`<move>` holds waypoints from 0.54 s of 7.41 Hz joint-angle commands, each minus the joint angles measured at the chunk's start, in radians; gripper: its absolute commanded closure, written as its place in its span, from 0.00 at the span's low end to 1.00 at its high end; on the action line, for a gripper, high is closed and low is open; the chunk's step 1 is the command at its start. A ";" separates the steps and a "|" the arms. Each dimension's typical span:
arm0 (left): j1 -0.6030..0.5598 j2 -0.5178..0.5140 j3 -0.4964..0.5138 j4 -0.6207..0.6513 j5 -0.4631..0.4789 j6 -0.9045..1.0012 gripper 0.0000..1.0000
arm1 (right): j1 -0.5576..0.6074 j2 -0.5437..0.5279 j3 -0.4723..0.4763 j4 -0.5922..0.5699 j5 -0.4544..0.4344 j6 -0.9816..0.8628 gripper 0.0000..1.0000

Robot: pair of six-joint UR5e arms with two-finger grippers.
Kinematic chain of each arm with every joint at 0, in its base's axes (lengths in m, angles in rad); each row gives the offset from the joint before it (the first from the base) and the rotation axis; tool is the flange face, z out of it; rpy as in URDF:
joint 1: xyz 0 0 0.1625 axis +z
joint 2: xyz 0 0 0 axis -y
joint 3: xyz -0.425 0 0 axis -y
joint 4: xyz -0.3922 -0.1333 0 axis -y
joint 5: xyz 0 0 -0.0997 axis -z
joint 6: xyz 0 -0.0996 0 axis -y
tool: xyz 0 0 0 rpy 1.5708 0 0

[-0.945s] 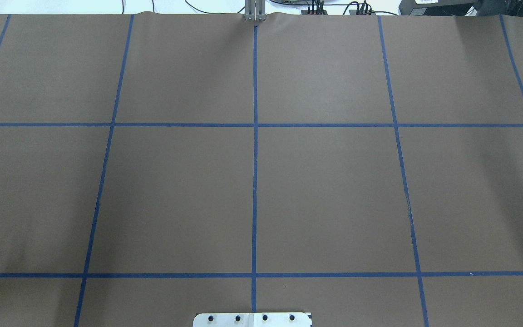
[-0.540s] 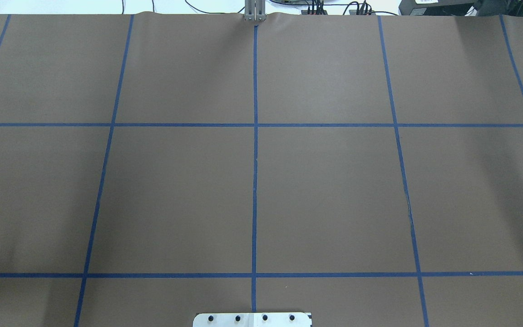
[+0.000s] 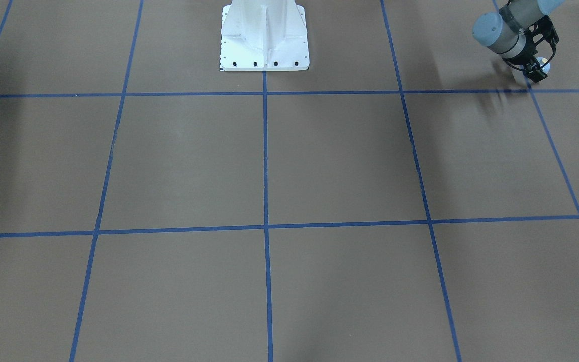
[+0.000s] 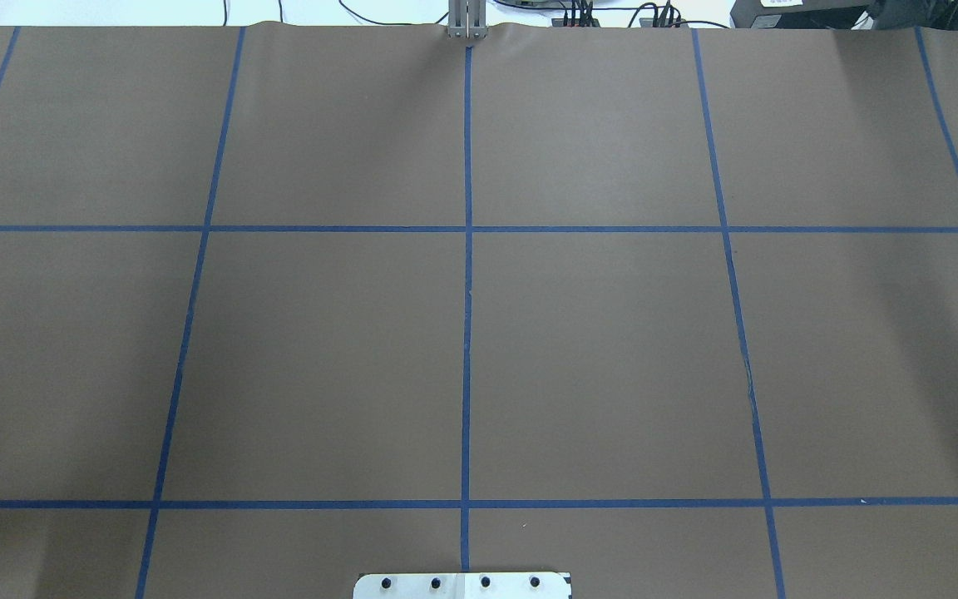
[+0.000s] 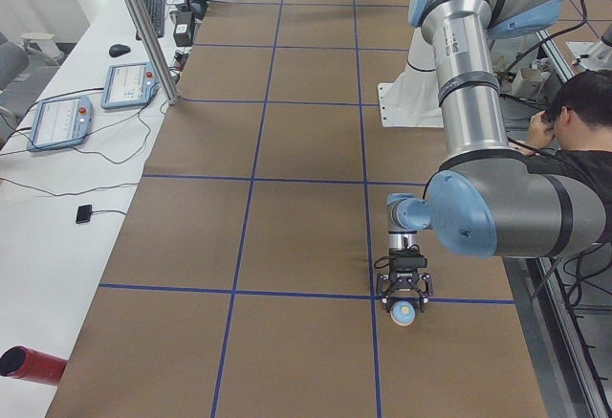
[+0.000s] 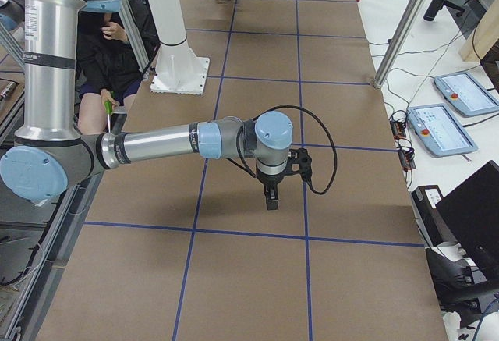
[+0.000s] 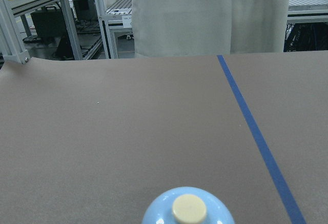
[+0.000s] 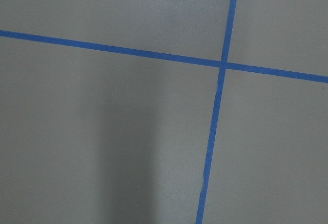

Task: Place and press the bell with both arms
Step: 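Carry the held bell with the left arm toward the table centre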

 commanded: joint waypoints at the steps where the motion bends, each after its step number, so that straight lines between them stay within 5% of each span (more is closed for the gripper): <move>1: 0.001 0.000 0.014 -0.009 0.000 0.002 0.00 | 0.000 0.000 -0.001 -0.001 0.000 0.000 0.00; 2: 0.001 0.002 0.015 -0.009 0.000 0.002 0.16 | 0.000 0.000 -0.001 -0.001 0.000 0.000 0.00; 4: -0.002 0.003 0.014 -0.007 0.000 -0.004 0.98 | 0.000 0.000 -0.001 -0.001 0.000 0.000 0.00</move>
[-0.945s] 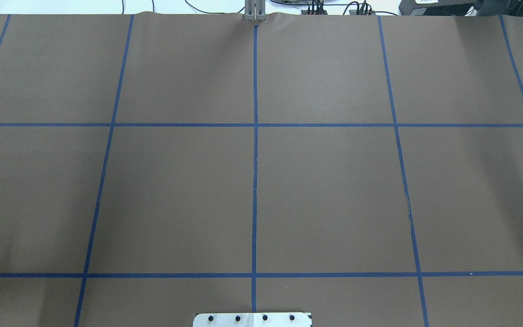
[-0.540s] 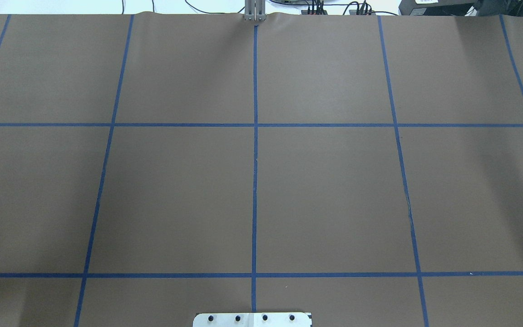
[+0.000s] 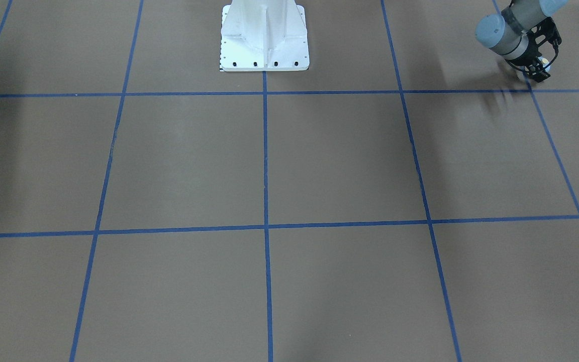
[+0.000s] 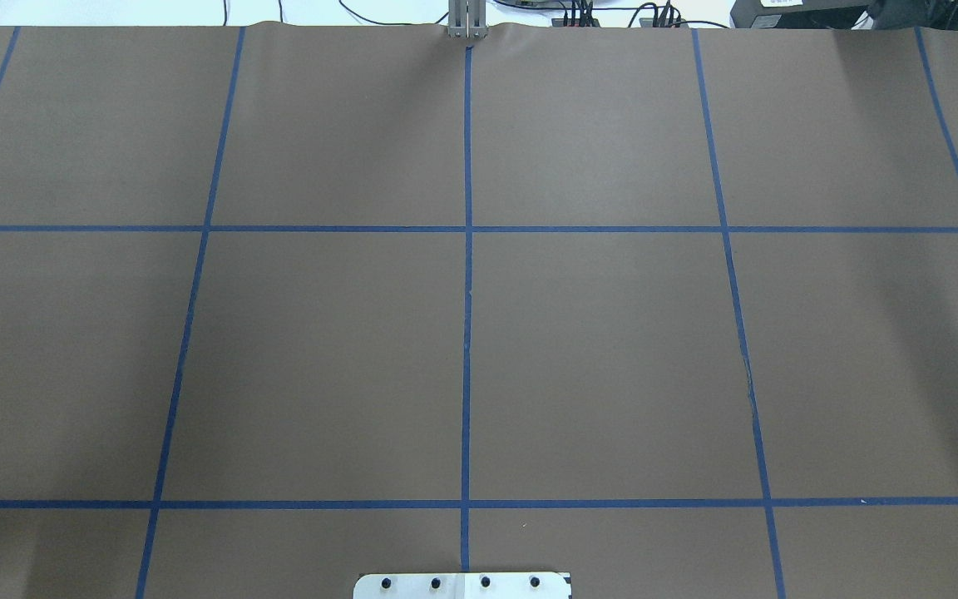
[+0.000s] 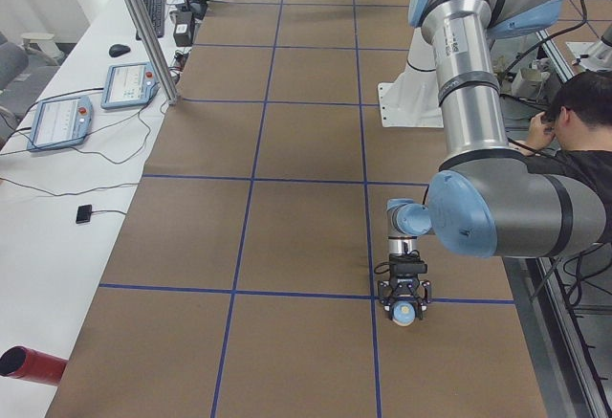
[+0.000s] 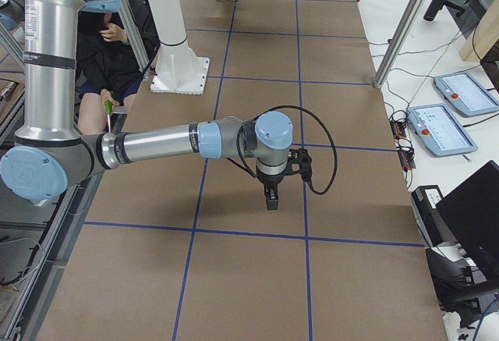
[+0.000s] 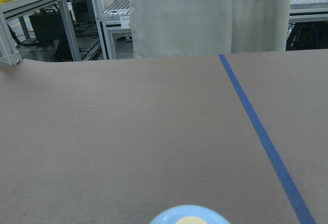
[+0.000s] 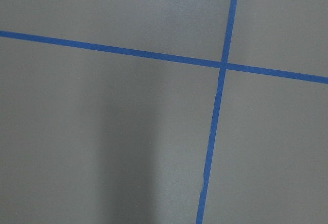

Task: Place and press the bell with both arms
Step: 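Carry the held bell with the left arm toward the table centre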

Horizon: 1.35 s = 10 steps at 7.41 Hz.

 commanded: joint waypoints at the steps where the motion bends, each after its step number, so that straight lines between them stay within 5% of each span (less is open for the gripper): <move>1: -0.002 0.030 -0.024 0.001 0.000 -0.006 1.00 | 0.000 0.000 0.000 0.000 0.000 0.000 0.00; 3: -0.007 0.142 -0.218 0.031 -0.014 0.058 1.00 | 0.000 0.000 -0.002 0.000 0.002 0.000 0.00; 5: -0.050 0.126 -0.378 0.216 -0.015 0.210 1.00 | 0.000 0.000 -0.002 0.000 0.002 0.000 0.00; 7: -0.212 -0.062 -0.400 0.363 -0.009 0.427 1.00 | 0.000 -0.002 -0.003 0.000 0.002 0.000 0.00; 10: -0.447 -0.496 -0.385 0.646 0.011 0.858 1.00 | 0.000 -0.012 -0.003 0.000 0.003 0.000 0.00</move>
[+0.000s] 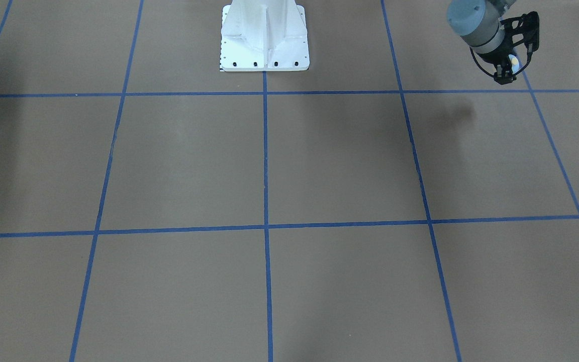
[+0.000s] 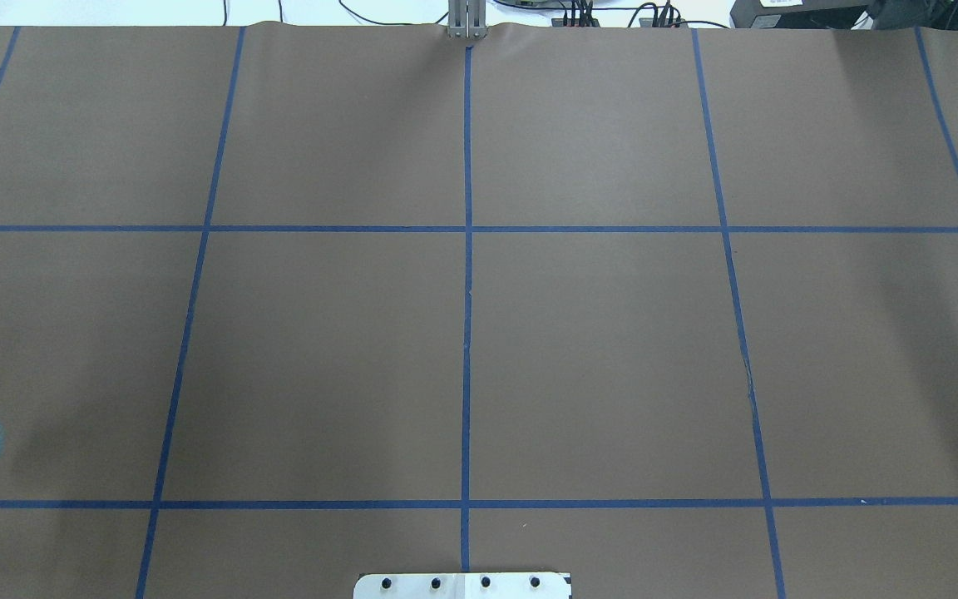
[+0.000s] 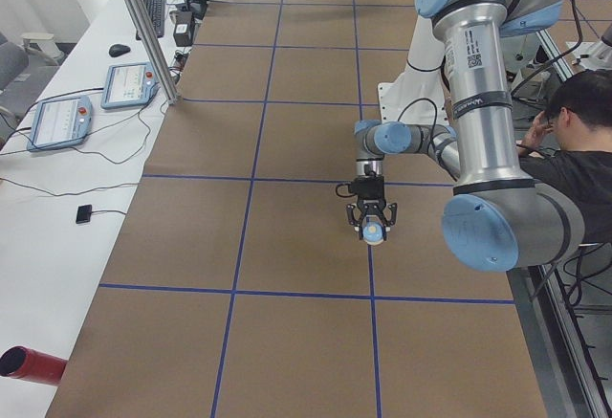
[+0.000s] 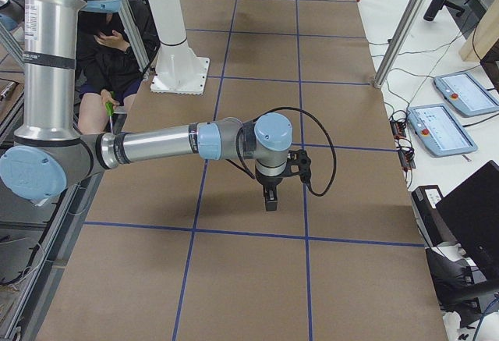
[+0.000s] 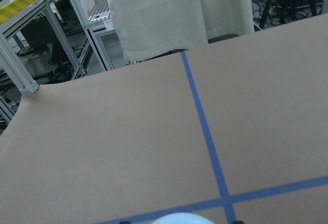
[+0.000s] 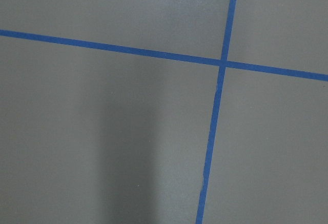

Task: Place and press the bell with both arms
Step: 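Carry the held bell with the left arm toward the table centre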

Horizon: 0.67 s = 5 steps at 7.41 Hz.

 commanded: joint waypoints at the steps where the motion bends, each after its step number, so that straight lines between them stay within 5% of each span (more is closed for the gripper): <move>1: -0.086 -0.241 0.011 0.097 0.079 0.321 1.00 | 0.000 -0.004 0.000 0.000 -0.001 -0.001 0.00; 5: -0.086 -0.630 0.134 0.044 0.314 0.774 1.00 | 0.000 -0.001 0.001 0.000 -0.003 -0.002 0.00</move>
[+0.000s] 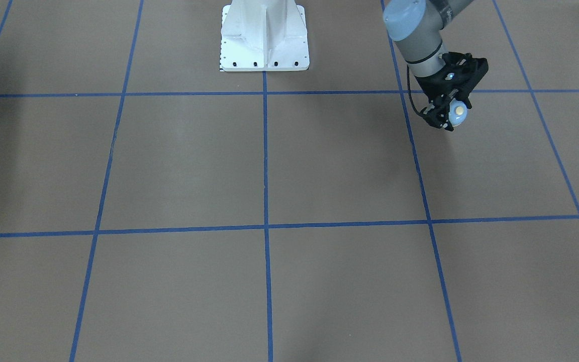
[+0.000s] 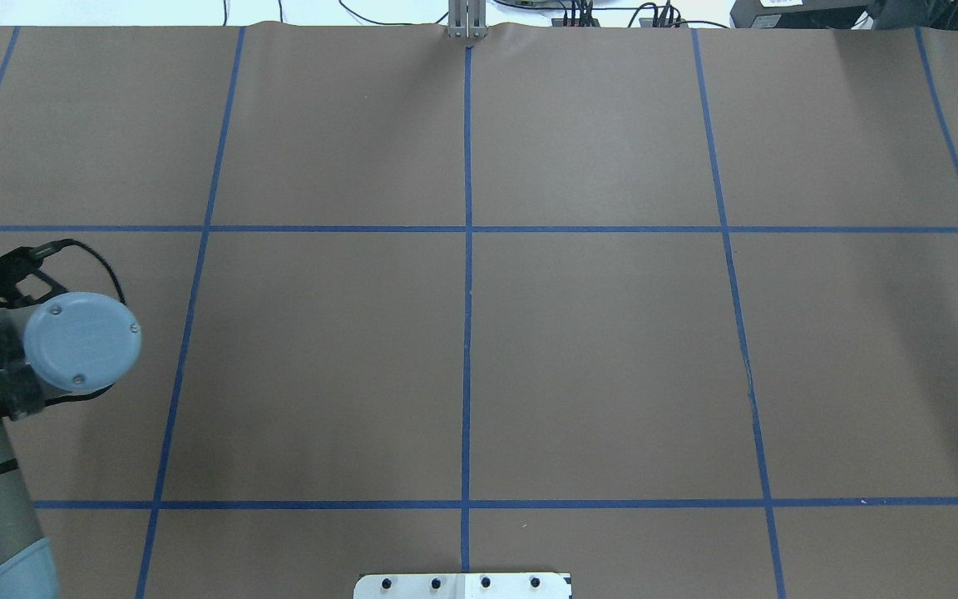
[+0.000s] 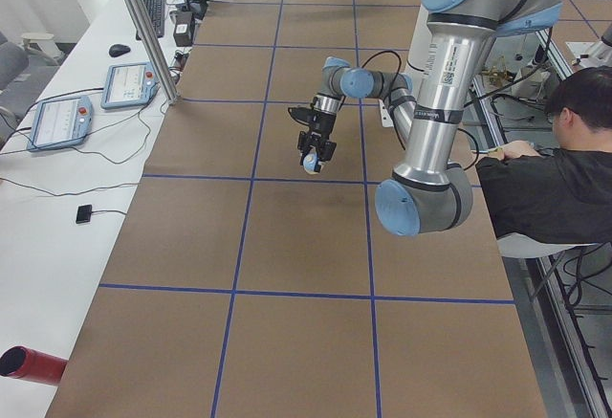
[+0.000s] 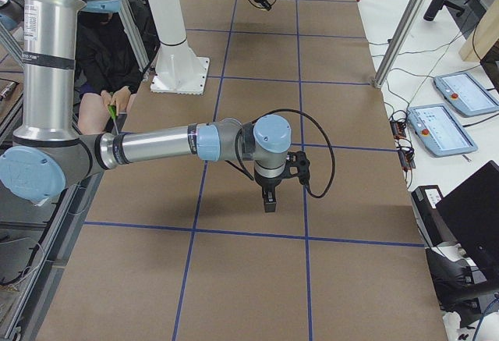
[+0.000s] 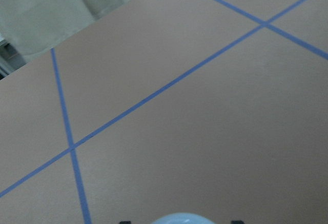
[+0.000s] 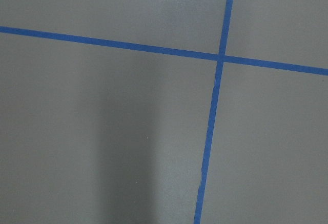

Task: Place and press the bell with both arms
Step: 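Carry the held bell with the left arm toward the table centre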

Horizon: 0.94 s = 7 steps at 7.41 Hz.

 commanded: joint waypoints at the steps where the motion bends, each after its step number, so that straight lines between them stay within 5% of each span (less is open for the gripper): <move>1: 0.001 -0.183 0.053 -0.156 0.114 0.281 1.00 | 0.000 -0.001 0.002 0.000 0.001 -0.001 0.00; 4: 0.002 -0.197 0.281 -0.800 0.176 0.530 1.00 | 0.000 -0.001 0.002 0.000 0.003 -0.009 0.00; 7: 0.010 -0.378 0.630 -1.202 0.182 0.653 1.00 | 0.000 0.007 0.003 0.000 0.004 -0.009 0.00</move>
